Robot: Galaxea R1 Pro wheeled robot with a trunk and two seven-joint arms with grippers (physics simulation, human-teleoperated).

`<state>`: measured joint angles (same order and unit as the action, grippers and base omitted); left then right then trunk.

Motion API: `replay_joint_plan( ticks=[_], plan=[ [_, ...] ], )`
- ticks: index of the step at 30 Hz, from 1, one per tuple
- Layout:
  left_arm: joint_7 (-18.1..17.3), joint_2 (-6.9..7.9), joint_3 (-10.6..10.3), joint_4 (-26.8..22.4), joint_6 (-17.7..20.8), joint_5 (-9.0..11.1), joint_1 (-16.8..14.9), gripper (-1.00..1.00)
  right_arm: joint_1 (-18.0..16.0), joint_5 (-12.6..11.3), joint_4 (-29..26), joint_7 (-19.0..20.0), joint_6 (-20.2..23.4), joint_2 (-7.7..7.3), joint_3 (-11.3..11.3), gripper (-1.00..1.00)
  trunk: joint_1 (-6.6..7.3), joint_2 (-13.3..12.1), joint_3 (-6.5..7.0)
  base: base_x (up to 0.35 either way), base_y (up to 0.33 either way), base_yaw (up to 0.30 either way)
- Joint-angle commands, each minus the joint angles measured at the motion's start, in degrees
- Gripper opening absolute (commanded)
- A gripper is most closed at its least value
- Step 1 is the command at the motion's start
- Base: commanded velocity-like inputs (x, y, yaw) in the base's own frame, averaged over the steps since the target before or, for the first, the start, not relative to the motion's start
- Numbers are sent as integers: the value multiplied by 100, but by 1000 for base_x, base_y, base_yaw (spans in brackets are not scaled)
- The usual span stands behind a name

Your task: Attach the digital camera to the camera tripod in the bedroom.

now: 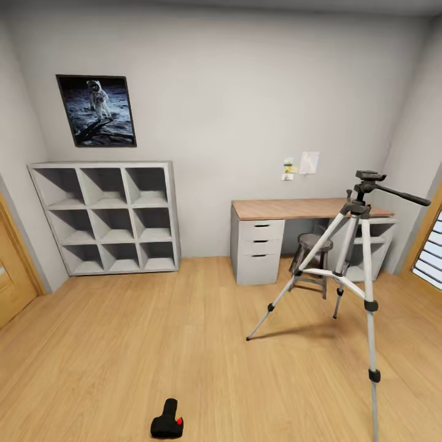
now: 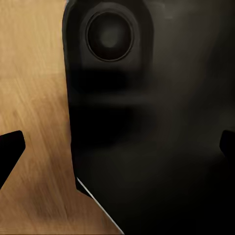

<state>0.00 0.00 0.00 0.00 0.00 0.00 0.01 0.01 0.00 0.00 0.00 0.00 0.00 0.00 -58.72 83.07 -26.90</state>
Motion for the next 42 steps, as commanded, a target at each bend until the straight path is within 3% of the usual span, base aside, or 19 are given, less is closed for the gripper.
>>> replay_joint_plan(
  ticks=[1,10,29,42],
  plan=[
    [33,-33,33,-33,33,33,33,100,-10,21,33,-26,23,-33,-23,100,0,1,-3,0,0,0],
    [67,-29,53,-124,49,35,269,100,-62,19,-4,-11,-57,-310,-17,100,0,1,-3,0,0,0],
    [62,48,62,-132,52,35,264,100,-80,9,-9,-18,-404,-306,-26,100,0,1,-3,0,34,0],
    [62,70,62,-132,61,35,264,100,-81,9,-9,-16,-412,-295,-19,100,0,1,-3,0,250,0]
  ],
)
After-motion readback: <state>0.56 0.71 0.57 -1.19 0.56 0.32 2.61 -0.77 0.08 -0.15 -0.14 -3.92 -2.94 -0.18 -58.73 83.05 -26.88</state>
